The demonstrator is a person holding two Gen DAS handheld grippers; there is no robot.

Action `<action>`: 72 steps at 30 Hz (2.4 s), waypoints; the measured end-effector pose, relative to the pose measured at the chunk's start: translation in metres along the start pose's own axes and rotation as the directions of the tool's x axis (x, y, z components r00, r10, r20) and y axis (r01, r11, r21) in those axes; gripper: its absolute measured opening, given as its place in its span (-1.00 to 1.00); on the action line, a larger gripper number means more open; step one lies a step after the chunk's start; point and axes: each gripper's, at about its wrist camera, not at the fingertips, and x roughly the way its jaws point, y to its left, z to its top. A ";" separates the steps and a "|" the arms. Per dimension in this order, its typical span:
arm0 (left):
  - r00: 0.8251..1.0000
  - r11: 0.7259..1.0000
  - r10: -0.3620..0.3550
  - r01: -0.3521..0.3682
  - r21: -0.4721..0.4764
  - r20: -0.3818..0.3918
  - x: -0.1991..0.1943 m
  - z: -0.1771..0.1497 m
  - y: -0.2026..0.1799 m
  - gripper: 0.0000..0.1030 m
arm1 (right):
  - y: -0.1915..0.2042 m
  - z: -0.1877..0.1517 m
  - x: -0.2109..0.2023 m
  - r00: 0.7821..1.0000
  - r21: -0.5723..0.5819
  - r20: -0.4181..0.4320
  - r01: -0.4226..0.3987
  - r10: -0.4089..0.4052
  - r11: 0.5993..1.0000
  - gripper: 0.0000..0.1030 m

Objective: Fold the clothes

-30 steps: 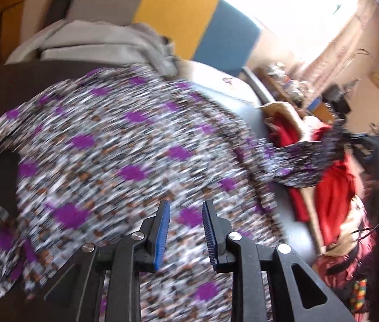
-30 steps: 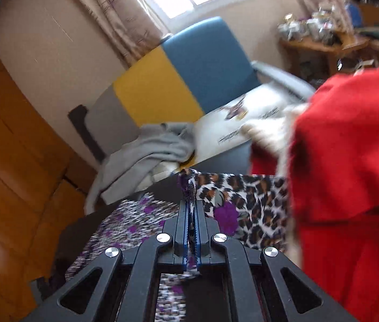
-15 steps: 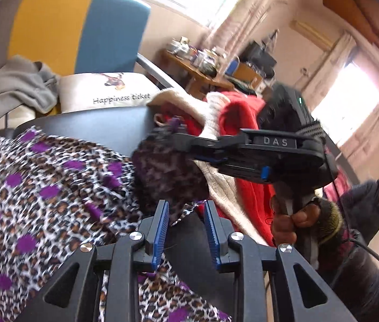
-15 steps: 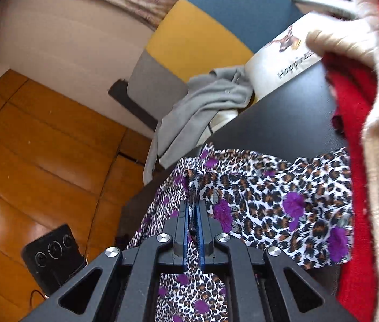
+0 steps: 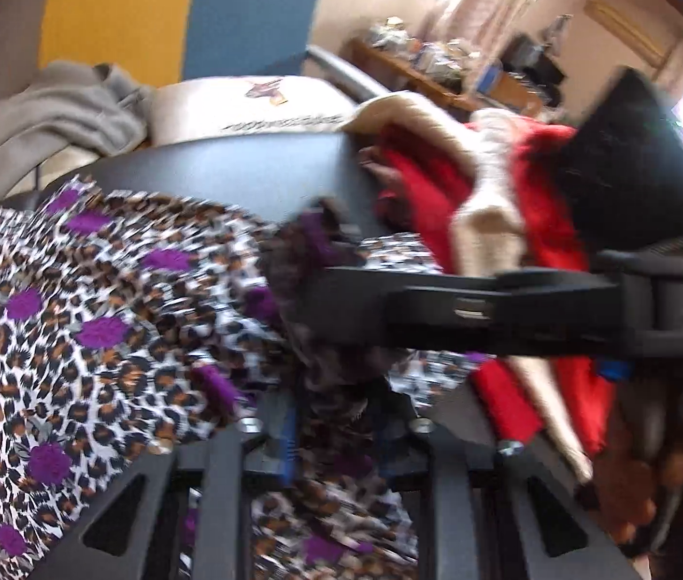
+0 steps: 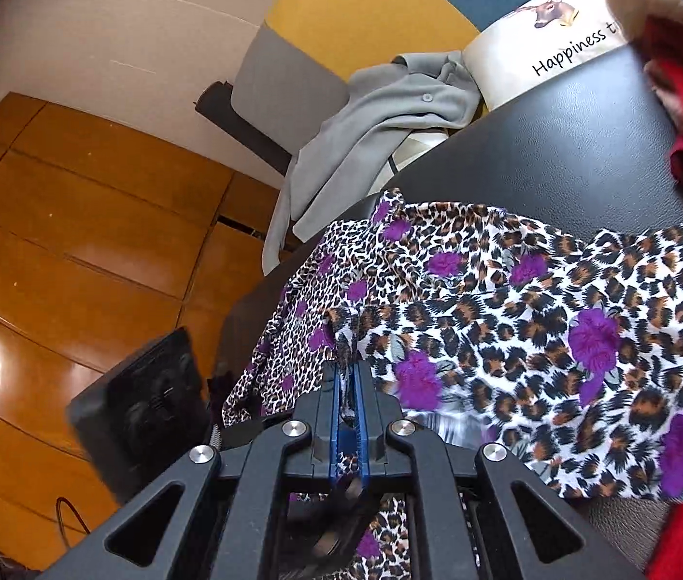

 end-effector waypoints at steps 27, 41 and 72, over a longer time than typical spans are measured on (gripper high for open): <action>0.906 0.972 -0.160 0.213 -0.096 0.393 -0.153 0.132 0.016 -0.91 | -0.002 -0.087 0.027 0.981 -0.013 0.167 -0.098 0.099 0.995 0.71; 0.878 0.914 0.083 0.122 -0.388 0.471 -0.217 0.007 0.171 -0.91 | -0.014 -0.063 0.030 0.958 -0.058 0.229 0.192 -0.174 0.980 0.77; 0.983 0.741 0.117 0.007 -0.671 0.139 -0.152 -0.105 0.302 -0.99 | 0.002 -0.079 0.052 0.940 -0.223 0.217 0.312 -0.265 0.924 1.00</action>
